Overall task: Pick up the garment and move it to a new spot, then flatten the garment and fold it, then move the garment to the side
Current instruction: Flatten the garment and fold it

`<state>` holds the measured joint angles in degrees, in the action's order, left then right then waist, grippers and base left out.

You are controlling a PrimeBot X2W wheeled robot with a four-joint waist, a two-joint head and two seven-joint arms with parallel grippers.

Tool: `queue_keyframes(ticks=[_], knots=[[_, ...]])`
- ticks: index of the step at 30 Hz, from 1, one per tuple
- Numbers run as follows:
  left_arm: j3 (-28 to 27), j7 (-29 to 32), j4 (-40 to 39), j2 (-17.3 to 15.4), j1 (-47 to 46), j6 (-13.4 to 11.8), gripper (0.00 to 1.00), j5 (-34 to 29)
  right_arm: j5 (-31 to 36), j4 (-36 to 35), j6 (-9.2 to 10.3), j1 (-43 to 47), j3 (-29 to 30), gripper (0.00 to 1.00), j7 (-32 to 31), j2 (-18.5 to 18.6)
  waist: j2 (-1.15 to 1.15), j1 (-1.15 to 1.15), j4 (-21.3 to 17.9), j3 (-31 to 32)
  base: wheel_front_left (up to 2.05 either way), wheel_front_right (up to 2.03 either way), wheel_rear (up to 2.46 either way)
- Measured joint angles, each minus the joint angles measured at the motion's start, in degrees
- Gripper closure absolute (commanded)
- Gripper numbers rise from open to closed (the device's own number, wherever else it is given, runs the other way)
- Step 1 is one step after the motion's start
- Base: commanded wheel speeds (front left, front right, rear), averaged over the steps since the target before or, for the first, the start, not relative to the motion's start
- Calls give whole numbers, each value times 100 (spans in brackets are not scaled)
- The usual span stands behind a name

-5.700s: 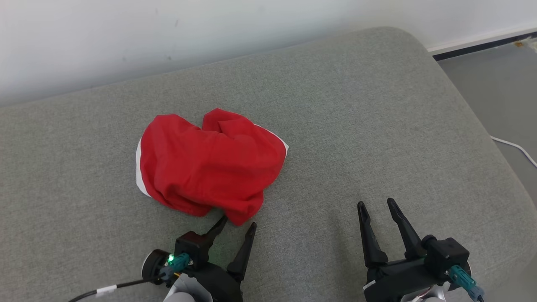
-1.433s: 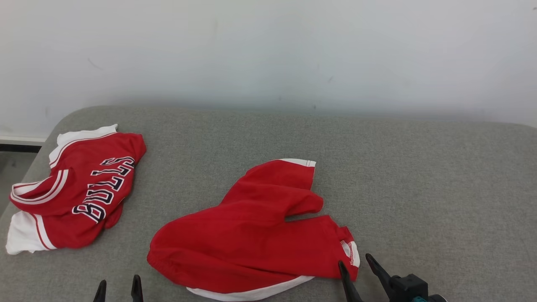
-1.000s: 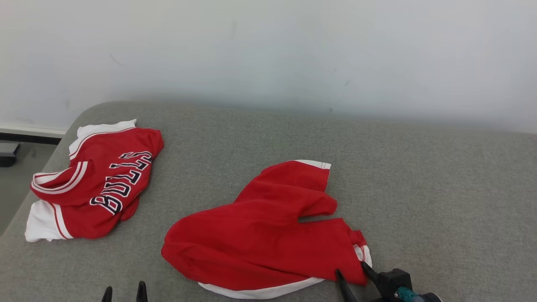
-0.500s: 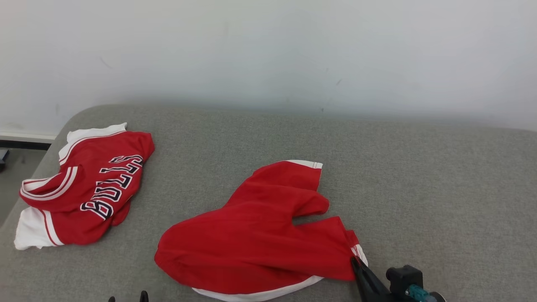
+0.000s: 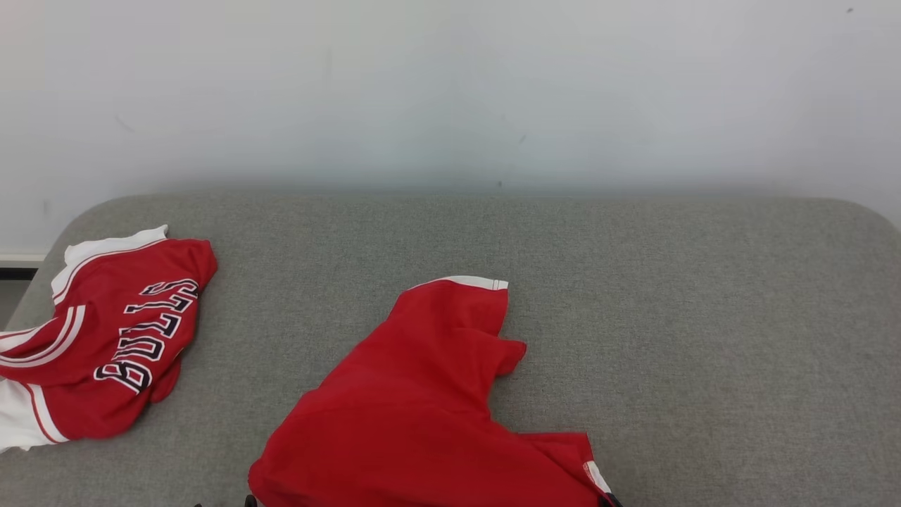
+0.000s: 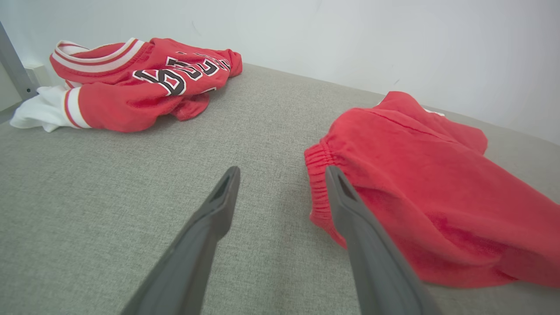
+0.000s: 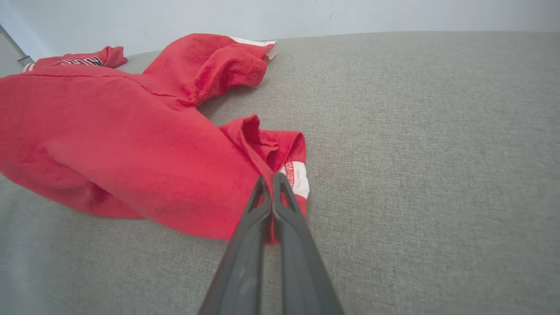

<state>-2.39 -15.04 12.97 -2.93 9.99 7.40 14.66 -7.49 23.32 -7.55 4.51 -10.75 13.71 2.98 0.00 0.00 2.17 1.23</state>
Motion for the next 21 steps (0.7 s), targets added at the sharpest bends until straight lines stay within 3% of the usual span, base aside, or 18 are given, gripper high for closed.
queue_keyframes(ticks=[6,11,21], knots=[[-31,0,25,0,-59,1,0,-12,-227,-970,0,578,10,100,-438,-2,0,0,-17,-15,0,0,0],[-27,0,26,-1,-62,1,0,-11,-471,-1252,0,445,57,100,-698,8,0,0,8,-41,0,0,0],[54,0,49,0,-135,4,0,-38,-614,-425,0,-849,-12,100,-762,183,0,0,195,-80,0,0,0]])
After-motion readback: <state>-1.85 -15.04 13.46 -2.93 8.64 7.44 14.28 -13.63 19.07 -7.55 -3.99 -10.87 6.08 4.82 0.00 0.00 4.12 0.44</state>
